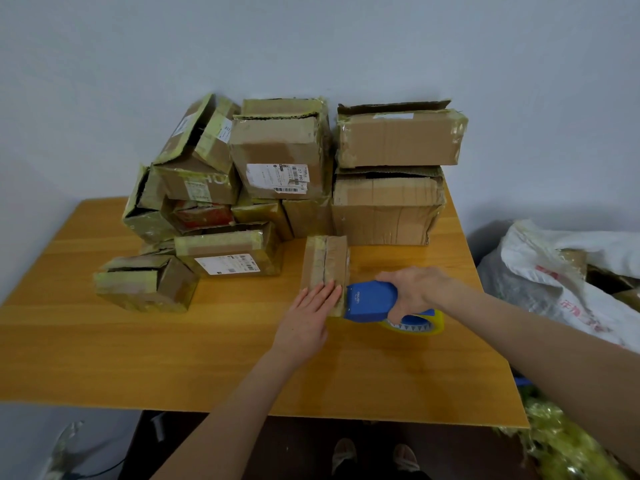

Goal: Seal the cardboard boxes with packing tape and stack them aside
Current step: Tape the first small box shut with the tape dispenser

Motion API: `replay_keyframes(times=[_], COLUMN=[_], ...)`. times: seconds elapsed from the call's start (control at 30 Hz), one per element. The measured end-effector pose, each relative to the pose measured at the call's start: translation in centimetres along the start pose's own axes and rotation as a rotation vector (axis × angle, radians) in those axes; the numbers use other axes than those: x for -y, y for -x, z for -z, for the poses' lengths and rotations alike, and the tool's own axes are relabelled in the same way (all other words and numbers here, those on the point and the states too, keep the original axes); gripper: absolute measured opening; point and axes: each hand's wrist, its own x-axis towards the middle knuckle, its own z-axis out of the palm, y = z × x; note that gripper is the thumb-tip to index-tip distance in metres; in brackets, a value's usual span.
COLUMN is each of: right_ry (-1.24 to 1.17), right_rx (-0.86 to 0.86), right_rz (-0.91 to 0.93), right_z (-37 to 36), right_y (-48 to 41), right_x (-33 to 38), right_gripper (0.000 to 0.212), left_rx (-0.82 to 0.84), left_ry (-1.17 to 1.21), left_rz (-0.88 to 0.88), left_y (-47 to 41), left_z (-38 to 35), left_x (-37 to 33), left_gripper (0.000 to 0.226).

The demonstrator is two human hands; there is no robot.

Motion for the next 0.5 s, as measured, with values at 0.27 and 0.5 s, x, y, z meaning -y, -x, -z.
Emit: replay_keyframes(times=[0.27, 0.5], right_ry=[-0.270, -1.248], right_rx=[0.023, -0.297], right_rz=[-0.101, -0.215], right_z=[-2.0, -4.3], right_y=[0.3, -0.5], right_x=[-3.2, -4.3], right_gripper=[0.068, 0.052], left_rx=[-0.037, -0.052], left_ry=[0.012, 0.047], left_rz=[-0.027, -0.012], left_y=[0.0, -0.1], left_z=[-0.3, -0.3], left_x=[0.4, -0.2], left_gripper=[0.076, 0.077])
